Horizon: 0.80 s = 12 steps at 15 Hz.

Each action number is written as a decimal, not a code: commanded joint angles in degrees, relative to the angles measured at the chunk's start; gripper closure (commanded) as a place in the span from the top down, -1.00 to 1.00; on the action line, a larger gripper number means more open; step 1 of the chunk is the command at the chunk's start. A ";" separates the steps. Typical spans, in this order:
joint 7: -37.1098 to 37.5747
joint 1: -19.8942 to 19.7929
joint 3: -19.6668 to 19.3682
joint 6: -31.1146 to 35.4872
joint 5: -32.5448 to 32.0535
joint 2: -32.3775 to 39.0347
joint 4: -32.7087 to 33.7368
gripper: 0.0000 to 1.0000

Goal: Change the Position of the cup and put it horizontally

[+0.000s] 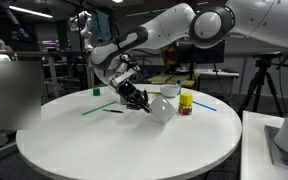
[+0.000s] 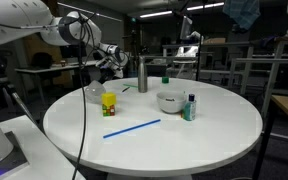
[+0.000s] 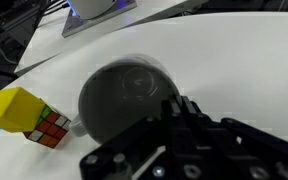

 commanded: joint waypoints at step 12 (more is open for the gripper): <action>2.87 -0.48 -0.25 -4.13 1.67 3.88 6.37 -0.97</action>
